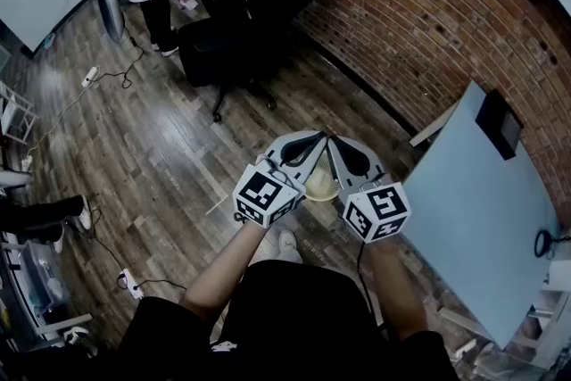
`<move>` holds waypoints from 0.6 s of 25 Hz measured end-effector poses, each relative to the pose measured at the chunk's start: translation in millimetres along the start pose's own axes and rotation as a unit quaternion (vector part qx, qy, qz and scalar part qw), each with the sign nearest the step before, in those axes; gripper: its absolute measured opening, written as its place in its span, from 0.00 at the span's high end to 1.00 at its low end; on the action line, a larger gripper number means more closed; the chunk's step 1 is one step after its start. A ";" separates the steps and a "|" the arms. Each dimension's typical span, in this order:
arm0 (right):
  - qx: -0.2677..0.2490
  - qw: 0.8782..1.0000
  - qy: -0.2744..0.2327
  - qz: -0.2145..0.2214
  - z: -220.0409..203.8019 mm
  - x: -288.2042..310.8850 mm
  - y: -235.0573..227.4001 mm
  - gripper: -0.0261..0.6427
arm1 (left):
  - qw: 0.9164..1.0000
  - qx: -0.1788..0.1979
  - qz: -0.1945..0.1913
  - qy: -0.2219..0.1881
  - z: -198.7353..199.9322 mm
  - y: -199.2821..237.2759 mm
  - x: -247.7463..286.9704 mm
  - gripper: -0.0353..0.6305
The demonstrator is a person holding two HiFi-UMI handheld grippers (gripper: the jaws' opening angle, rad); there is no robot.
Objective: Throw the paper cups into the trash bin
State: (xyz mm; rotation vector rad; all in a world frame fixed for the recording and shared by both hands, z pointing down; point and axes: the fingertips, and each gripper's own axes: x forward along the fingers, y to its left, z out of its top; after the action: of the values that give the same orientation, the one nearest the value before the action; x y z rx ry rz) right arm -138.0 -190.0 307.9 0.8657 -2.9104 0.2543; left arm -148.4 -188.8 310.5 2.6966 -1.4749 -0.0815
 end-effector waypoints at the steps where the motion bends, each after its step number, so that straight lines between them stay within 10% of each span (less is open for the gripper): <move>1: 0.000 1.000 -0.002 0.003 1.1 -2.8 0.5 0.95 | 1.000 0.007 0.001 0.001 1.5 -3.1 -0.2 0.94; 15: 0.002 0.998 -0.043 0.041 15.7 -69.8 29.8 0.96 | 0.998 0.043 0.015 -0.032 27.0 -68.0 -26.0 0.94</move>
State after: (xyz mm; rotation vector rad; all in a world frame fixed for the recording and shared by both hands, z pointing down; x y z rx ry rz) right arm -96.8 -131.0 278.9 0.7782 -3.0296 0.2338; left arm -107.5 -131.2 278.3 2.7632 -1.5711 -0.1050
